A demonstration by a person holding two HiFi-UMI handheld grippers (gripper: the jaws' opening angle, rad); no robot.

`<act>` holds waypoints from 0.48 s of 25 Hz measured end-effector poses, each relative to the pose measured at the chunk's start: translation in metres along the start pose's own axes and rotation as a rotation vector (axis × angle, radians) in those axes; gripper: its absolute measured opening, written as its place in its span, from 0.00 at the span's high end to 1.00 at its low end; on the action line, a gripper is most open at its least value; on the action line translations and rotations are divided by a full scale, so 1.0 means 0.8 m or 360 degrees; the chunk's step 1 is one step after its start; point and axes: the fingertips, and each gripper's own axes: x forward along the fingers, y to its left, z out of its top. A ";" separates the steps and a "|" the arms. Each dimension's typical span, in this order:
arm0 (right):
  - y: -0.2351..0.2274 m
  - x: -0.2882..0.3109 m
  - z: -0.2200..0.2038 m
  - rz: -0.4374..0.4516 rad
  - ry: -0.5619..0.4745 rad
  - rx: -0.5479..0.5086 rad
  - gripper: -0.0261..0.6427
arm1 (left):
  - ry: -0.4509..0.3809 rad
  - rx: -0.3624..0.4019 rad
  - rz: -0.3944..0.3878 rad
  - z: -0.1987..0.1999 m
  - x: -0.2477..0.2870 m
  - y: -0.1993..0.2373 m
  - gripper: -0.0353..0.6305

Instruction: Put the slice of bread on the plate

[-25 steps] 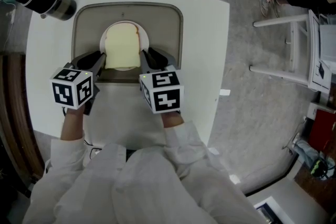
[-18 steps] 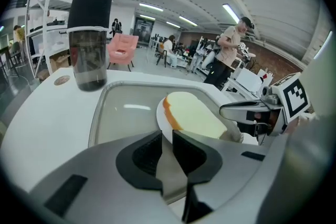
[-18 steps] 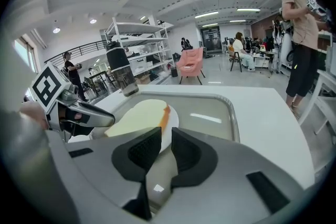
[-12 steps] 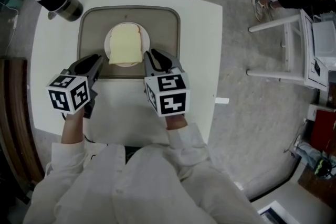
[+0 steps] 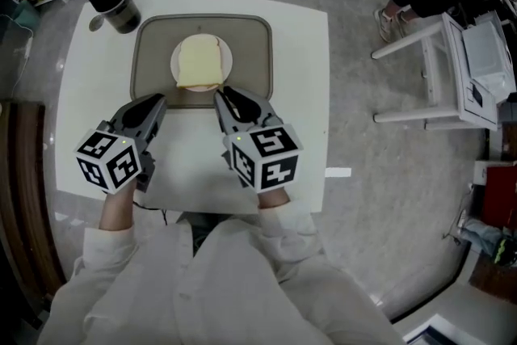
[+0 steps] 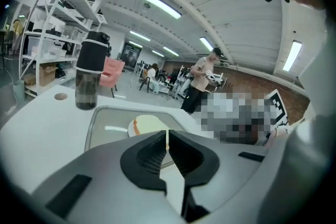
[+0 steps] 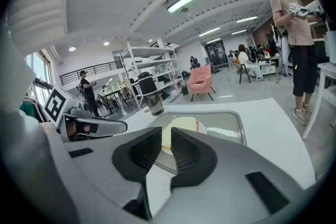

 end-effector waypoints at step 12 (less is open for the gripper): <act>0.072 -0.090 -0.013 0.0011 -0.0101 -0.0108 0.93 | -0.0098 0.0053 -0.0273 -0.029 -0.078 -0.082 0.92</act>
